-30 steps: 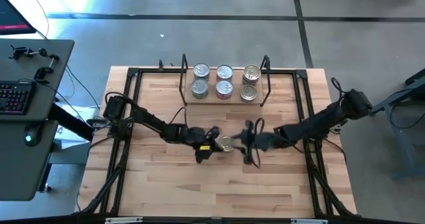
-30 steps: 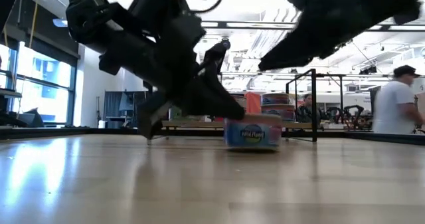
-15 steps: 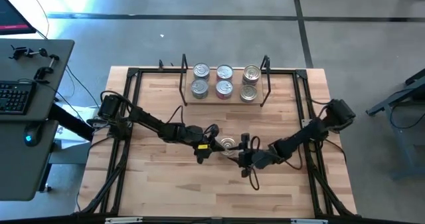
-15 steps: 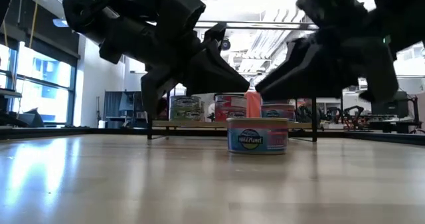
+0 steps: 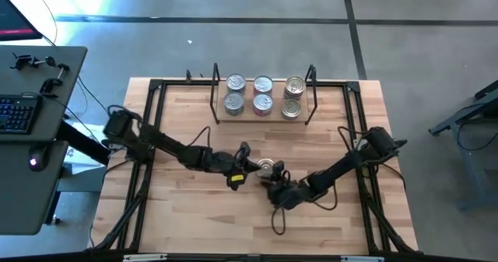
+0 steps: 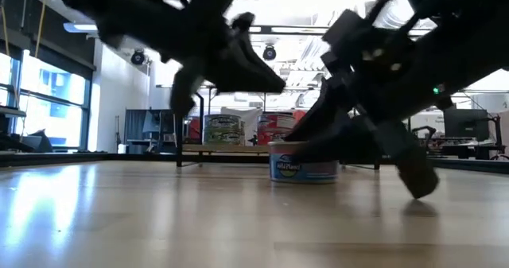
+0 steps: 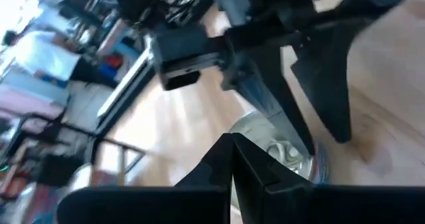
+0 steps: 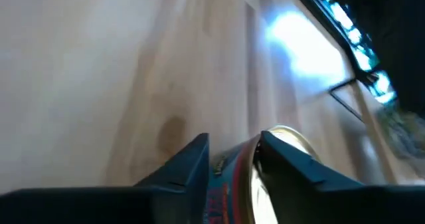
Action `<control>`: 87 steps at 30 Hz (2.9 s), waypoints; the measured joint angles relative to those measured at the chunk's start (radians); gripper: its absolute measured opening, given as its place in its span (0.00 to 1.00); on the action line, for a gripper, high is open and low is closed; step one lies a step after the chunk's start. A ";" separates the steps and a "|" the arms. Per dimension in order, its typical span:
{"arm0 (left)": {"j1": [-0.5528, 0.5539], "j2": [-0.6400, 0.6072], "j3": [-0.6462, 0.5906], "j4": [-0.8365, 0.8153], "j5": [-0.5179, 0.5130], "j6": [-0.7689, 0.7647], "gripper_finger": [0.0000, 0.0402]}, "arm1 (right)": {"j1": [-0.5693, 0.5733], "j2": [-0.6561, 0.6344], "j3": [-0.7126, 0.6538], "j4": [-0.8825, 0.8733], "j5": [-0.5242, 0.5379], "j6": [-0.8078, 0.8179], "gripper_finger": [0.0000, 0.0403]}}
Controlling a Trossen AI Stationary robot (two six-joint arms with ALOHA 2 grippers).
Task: Stack canned seafood by type on shelf
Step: Stack the blue-pink tuna can on top of the blue tuna can on the shelf, then stack the blue-pink tuna can on top of the other blue tuna can on the shelf
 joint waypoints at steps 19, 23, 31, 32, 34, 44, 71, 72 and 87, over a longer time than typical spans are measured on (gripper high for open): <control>-0.092 -0.370 -0.085 -0.455 -0.258 -0.280 0.00 | 0.024 0.031 0.207 -0.515 0.170 0.141 0.01; -0.093 -0.374 -0.116 -0.455 -0.295 -0.306 0.00 | 0.030 0.034 0.278 -0.675 0.185 0.151 0.00; -0.093 -0.373 -0.154 -0.448 -0.310 -0.367 0.00 | 0.035 0.033 0.349 -0.841 0.219 0.238 0.00; -0.093 -0.373 -0.157 -0.448 -0.310 -0.371 0.00 | 0.035 0.033 0.353 -0.842 0.221 0.238 0.00; -0.093 -0.373 -0.169 -0.437 -0.310 -0.376 0.00 | 0.035 0.030 0.356 -0.843 0.222 0.239 0.00; -0.093 -0.373 -0.191 -0.413 -0.304 -0.403 0.00 | 0.013 -0.023 0.353 -0.850 0.107 0.379 0.03; -0.097 -0.373 -0.206 -0.371 -0.302 -0.437 0.00 | -0.122 -0.115 -0.155 0.089 -0.148 0.018 0.25; -0.097 -0.373 -0.206 -0.371 -0.302 -0.437 0.00 | -0.125 -0.112 -0.154 0.086 -0.143 0.014 0.23; -0.097 -0.373 -0.206 -0.371 -0.302 -0.436 0.00 | -0.123 -0.123 -0.147 0.022 -0.057 0.034 0.01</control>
